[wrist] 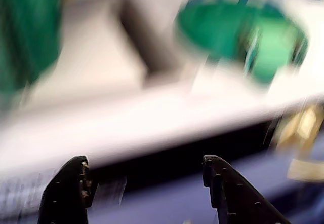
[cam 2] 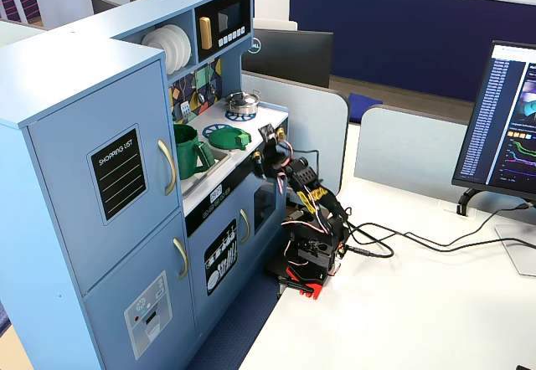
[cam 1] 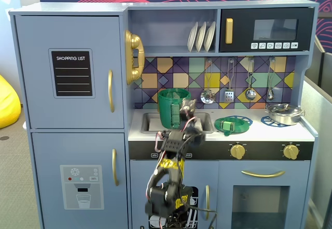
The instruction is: Take off the lid from the green recipient and place it on the counter
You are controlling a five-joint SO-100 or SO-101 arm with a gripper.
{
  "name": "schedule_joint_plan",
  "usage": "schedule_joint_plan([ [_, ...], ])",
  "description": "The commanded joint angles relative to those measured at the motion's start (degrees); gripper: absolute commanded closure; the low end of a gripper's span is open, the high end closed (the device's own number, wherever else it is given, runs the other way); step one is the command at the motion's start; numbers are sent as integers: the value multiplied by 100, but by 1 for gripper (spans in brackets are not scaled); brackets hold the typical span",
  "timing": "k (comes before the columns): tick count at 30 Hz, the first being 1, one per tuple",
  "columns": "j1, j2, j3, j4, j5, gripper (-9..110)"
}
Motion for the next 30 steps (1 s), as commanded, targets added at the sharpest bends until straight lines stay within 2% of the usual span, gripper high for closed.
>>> schedule_joint_plan([
  [1,-501,650,589,571,-44,84],
  [8,-1143,1354,2206,220,132,88],
  [15,-1477,1397,3199,0,-114,101],
  [21,-1538,1397,3929,-62,0,101],
  [24,-1626,1389,3929,492,844,101],
  [28,-1635,1397,3929,1354,747,99],
  [30,-1661,1406,3929,1714,1063,98],
])
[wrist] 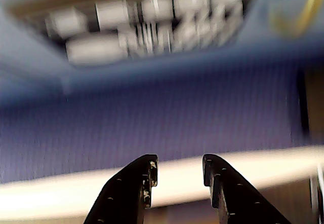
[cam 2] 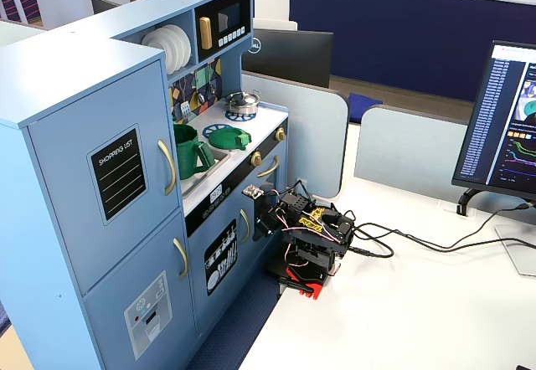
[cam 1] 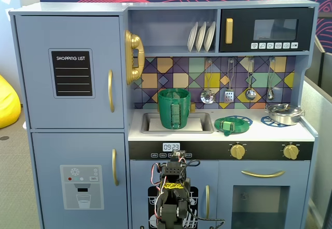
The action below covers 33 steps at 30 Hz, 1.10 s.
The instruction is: Take off the lid from the green recipient and place it on the counter
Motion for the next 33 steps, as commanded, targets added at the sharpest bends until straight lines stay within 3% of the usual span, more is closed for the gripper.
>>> schedule_joint_plan([
  [1,-97,35,-53,712,466,97],
  [4,-105,35,-53,1512,-9,97],
  [10,-97,35,-44,2329,299,97],
  [33,-62,44,-44,2355,176,96],
])
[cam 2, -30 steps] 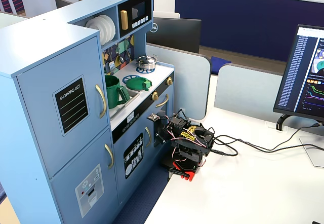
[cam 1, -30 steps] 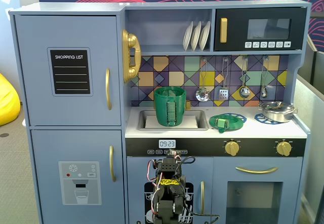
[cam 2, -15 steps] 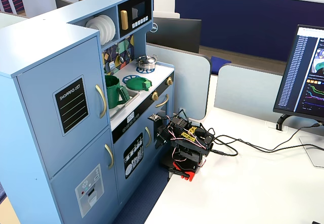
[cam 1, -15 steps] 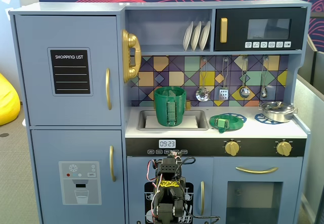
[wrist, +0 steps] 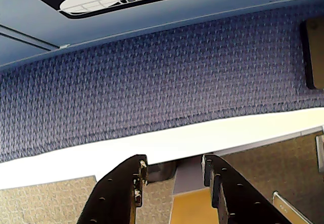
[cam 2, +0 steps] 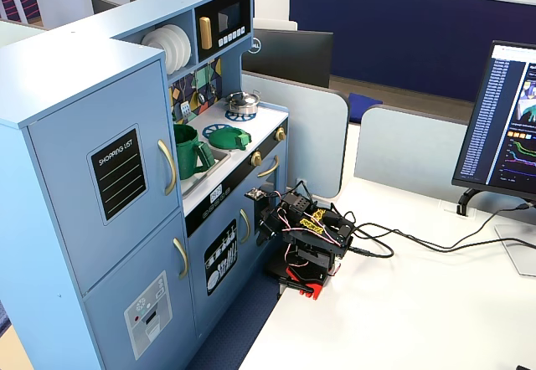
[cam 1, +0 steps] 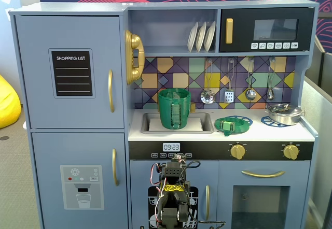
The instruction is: Take off the lid from the green recipient and place it on the counter
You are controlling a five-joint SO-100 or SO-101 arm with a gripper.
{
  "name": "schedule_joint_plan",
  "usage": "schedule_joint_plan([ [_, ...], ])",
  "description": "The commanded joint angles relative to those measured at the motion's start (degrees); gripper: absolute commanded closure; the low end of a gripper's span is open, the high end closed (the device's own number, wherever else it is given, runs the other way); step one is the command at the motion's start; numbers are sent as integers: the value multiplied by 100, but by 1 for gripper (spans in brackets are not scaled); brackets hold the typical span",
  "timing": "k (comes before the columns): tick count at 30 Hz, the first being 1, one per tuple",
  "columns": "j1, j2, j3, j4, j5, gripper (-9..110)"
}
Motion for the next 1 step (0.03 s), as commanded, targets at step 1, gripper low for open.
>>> schedule_joint_plan([
  [1,-44,-53,-26,1063,-18,96],
])
